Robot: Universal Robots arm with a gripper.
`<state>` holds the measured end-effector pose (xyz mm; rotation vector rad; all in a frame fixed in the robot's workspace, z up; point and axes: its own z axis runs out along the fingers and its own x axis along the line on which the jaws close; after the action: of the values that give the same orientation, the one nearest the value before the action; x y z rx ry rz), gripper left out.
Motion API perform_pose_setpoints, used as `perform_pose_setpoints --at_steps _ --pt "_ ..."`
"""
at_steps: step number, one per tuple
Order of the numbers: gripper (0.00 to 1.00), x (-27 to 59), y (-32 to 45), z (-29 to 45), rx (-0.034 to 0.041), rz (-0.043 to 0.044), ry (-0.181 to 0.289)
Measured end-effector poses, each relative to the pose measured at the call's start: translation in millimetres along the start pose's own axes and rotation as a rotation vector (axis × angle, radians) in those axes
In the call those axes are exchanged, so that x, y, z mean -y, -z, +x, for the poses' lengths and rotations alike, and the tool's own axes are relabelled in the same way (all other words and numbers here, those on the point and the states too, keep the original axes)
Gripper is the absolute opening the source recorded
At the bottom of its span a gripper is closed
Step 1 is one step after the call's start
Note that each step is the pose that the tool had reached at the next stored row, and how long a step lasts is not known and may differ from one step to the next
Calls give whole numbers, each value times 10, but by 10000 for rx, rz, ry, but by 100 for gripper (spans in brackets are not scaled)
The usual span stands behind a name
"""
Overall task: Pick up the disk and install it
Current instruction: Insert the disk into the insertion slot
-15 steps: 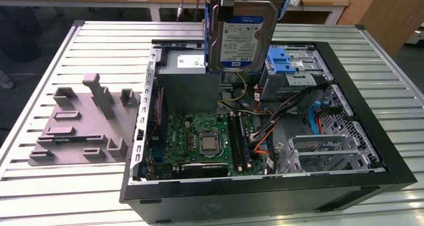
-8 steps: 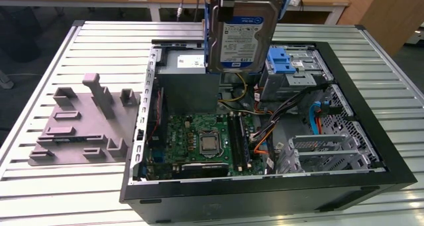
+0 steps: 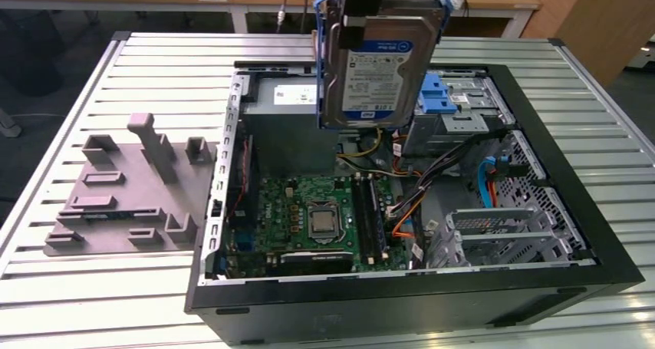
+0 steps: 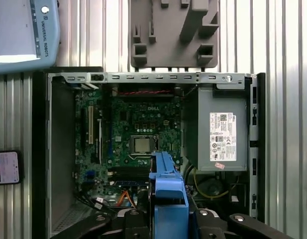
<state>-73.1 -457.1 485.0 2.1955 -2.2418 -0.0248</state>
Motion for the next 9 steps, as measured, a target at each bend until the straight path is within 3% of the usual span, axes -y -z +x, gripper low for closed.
perform_pose_setpoints --at_steps 5,9 --pt "36 5 -8 226 1 0 1" --pt "36 27 -10 330 1 0 0"
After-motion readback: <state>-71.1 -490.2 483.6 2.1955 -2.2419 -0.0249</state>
